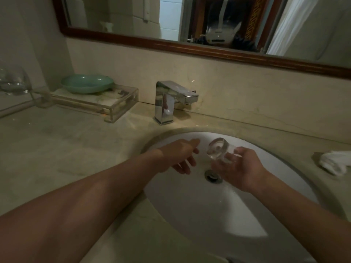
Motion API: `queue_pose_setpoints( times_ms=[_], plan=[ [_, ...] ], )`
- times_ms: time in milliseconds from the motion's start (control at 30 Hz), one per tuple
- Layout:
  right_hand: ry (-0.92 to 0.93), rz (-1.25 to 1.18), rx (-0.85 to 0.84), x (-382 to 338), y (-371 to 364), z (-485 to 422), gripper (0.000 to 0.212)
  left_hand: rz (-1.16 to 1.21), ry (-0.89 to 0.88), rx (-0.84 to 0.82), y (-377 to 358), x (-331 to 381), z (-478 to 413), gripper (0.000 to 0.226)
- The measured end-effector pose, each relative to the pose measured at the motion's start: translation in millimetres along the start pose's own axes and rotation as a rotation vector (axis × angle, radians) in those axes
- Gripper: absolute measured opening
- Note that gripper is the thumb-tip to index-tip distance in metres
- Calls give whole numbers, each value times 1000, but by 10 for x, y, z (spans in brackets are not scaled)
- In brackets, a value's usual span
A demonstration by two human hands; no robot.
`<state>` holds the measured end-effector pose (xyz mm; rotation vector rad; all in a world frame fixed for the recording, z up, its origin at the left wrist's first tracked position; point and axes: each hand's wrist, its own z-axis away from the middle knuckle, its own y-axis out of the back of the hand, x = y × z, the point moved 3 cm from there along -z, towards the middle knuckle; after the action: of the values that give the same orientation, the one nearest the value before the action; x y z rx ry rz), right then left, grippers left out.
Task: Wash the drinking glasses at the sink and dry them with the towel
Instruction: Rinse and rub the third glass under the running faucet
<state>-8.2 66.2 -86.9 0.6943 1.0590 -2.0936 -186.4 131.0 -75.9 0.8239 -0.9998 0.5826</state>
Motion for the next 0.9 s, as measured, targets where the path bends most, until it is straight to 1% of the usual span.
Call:
queue_pose_setpoints(
  times_ms=[33, 67, 133, 167, 200, 233, 267, 300, 333, 367, 400, 433, 467, 500, 533, 567, 600, 667, 733, 767, 833, 900],
  plan=[
    [9, -32, -32, 18, -31, 15, 35, -17, -32, 36, 13, 8, 1, 54],
    [32, -10, -72, 26, -69, 36, 35, -19, -72, 63, 22, 35, 11, 54],
    [102, 91, -173, 23, -133, 45, 35, 51, -184, 65, 17, 126, 52, 54],
    [145, 117, -226, 9, -172, 65, 32, 90, -245, 46, 7, 171, 74, 55],
    [195, 139, -276, -8, -211, 97, 22, 102, -313, 22, -4, 214, 100, 55],
    [234, 116, -295, -29, -210, 95, 20, 74, -392, 2, -15, 243, 116, 54],
    [233, 90, -335, -31, -231, 118, 27, 9, -473, -4, -27, 264, 132, 51],
    [213, 77, -371, -27, -233, 100, 24, -74, -552, 2, -38, 274, 136, 52],
    [240, 92, -386, -18, -218, 96, 20, -161, -631, 22, -48, 282, 148, 62],
    [289, 156, -384, -24, -187, 72, 19, -237, -709, 50, -54, 276, 144, 73],
    [336, 224, -320, -30, -176, 87, 16, -289, -766, 84, -54, 271, 142, 79],
    [357, 297, -294, -26, -156, 73, 16, -312, -793, 119, -42, 264, 146, 79],
    [312, 328, -323, -10, -180, 60, 19, -327, -797, 143, -23, 265, 157, 77],
    [272, 341, -367, 19, -200, 46, 28, -339, -786, 157, -9, 258, 155, 75],
    [157, 331, -381, 47, -204, 23, 38, -341, -769, 154, -6, 250, 156, 72],
    [91, 355, -359, 53, -161, -34, 46, -344, -749, 146, -14, 239, 150, 69],
    [60, 395, -335, 69, -132, -92, 49, -353, -726, 143, -26, 229, 142, 66],
    [63, 437, -336, 99, -113, -147, 46, -387, -627, 159, -60, 216, 129, 64],
    [171, 486, -238, 75, -100, -163, 39, -418, -466, 170, -69, 177, 101, 68],
    [261, 573, -185, 58, -121, -150, 36, -436, -391, 165, -66, 147, 90, 71],
    [447, 809, -149, 30, -208, -78, 34, -486, -284, 136, -67, 92, 90, 76],
    [663, 1093, -147, 18, -293, 13, 38, -496, -199, 105, -67, 48, 97, 74]
  ],
)
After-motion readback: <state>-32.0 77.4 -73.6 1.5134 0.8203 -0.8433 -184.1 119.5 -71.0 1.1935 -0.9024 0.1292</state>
